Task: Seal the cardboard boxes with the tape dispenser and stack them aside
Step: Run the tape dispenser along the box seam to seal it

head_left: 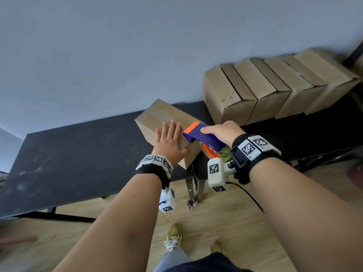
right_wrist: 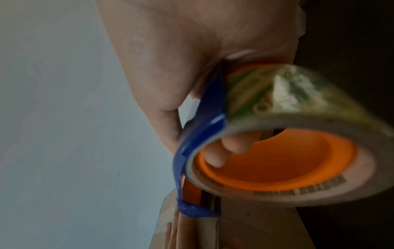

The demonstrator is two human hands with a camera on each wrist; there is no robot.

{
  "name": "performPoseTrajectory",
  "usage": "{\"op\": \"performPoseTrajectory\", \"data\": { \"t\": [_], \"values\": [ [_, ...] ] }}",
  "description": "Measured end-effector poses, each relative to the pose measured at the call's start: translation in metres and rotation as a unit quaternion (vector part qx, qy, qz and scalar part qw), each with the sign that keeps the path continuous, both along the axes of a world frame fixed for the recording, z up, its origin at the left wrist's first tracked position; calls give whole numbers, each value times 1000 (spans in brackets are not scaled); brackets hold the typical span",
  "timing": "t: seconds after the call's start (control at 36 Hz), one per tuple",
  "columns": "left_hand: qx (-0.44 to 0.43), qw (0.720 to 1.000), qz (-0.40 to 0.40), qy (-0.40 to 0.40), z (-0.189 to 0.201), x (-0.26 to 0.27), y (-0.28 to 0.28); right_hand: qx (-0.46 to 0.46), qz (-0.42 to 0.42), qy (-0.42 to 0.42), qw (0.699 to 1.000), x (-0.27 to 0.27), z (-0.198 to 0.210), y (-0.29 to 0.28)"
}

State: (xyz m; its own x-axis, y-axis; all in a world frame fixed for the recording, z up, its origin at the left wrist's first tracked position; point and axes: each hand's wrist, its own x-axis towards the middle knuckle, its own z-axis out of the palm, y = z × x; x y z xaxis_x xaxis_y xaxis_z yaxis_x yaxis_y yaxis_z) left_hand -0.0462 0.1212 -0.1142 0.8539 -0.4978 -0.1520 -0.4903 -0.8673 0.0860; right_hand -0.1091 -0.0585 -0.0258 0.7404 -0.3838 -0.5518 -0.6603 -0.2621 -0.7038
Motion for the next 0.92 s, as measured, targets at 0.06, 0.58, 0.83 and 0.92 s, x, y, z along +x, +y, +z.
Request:
{"op": "performPoseTrajectory", "data": {
  "t": [0.06, 0.58, 0.83, 0.92],
  "values": [
    [5, 1000, 5, -1, 0, 0, -1, 1, -1, -6, 1000, -4, -1, -2],
    [36, 999, 28, 2, -3, 3, -9, 29, 4, 22, 999, -42, -9, -33],
    [42, 999, 30, 5, -3, 2, -11, -2, 25, 30, 999, -46, -13, -36],
    [47, 998, 31, 3, -2, 1, -13, -19, 31, 32, 999, -41, -19, -34]
  ]
}}
